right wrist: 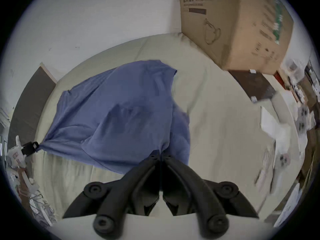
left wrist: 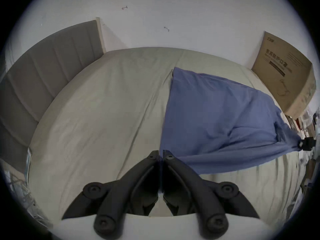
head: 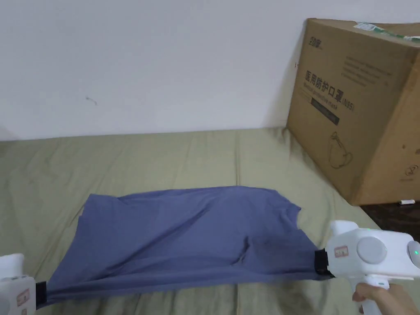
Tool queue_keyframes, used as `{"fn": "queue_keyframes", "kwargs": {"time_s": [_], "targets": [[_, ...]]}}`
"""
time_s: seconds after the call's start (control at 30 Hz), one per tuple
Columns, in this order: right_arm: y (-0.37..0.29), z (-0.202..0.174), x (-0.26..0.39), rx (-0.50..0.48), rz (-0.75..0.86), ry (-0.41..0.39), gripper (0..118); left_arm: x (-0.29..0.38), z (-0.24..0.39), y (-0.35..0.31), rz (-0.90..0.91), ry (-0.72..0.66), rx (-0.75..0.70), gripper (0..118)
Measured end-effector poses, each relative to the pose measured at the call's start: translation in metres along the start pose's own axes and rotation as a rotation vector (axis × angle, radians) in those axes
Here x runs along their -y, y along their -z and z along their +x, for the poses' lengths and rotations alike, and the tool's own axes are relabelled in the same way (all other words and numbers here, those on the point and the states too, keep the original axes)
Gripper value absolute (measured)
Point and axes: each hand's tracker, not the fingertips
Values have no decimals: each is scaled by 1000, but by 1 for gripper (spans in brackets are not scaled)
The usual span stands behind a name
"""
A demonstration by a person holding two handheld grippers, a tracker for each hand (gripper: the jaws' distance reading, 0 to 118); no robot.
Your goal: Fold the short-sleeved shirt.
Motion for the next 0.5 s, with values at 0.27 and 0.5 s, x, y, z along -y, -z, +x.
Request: {"fn": "queue_keyframes", "kwargs": {"time_s": [0.27,0.5], "targets": [[-69,24,181,1,-108,57,0,148,-37,-109,-47,59,4,2],[-109,34,260,-10,-124,70,0,209,-72,-141,-56,29,20,2]]}}
